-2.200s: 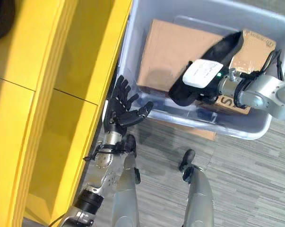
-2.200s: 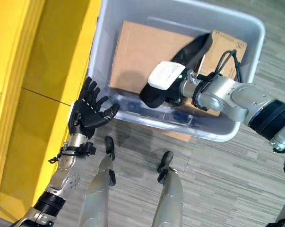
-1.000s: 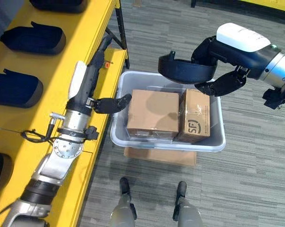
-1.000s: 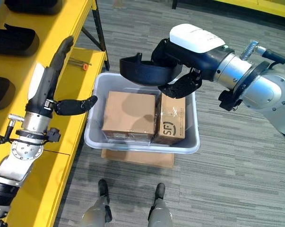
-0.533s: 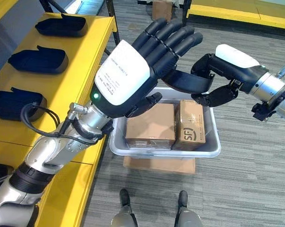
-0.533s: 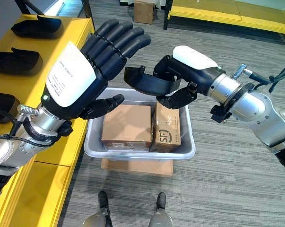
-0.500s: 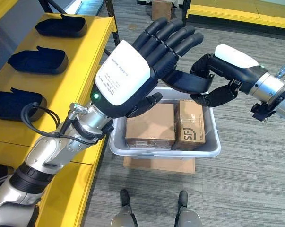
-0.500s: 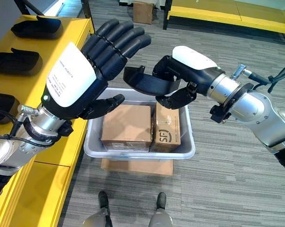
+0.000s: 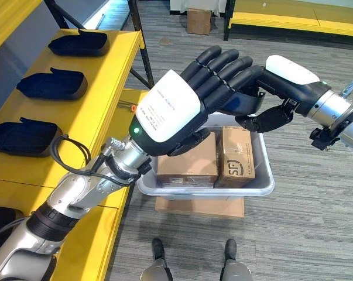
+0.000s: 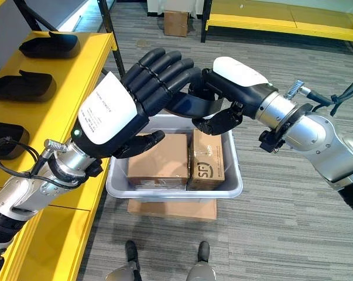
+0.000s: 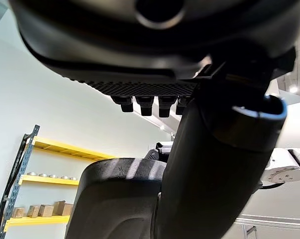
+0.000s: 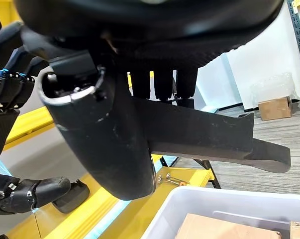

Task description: Move parts from the plastic box to the shelf.

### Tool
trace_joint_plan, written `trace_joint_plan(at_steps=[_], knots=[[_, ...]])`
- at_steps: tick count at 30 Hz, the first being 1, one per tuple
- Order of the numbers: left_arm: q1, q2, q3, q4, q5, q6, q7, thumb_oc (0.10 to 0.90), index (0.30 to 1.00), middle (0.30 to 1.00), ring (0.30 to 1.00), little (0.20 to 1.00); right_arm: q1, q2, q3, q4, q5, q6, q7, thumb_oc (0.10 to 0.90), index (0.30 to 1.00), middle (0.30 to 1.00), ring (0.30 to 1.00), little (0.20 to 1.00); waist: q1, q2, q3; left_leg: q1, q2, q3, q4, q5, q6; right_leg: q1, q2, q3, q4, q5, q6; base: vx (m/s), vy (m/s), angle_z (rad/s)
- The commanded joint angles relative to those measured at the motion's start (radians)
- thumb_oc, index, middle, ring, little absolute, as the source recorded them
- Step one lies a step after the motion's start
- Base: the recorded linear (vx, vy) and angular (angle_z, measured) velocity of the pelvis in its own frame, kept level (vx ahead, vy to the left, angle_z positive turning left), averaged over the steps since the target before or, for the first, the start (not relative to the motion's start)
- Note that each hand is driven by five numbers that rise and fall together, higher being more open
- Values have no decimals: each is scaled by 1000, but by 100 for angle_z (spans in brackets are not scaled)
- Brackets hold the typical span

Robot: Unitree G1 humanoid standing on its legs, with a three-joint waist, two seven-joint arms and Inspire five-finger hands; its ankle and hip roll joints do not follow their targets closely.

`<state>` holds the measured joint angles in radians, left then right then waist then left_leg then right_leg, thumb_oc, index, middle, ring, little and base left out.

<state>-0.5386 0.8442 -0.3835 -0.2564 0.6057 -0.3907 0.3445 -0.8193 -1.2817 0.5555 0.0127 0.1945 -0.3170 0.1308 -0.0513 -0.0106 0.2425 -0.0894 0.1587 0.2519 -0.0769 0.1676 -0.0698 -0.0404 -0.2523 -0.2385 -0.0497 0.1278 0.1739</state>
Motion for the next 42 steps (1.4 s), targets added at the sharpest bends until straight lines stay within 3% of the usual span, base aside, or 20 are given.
trace_joint_plan(at_steps=[1,42], knots=[[-37,-50,-12,32,-23,11,56,900,1000,1000,1000,1000,-63,69,-115,-3,29,-48,-111,400,300,300,300,300,12,-45,-174,110,119,32,-3,-67,-106,67,-20,37,99,-112,44,0,0,0],[-156,-177,-151,211,2,50,22,900,1000,1000,1000,1000,-191,197,-46,-1,-2,-29,-119,400,300,300,300,300,-14,-50,-182,127,117,44,-5,-81,-96,64,-18,65,104,-119,37,0,0,0]])
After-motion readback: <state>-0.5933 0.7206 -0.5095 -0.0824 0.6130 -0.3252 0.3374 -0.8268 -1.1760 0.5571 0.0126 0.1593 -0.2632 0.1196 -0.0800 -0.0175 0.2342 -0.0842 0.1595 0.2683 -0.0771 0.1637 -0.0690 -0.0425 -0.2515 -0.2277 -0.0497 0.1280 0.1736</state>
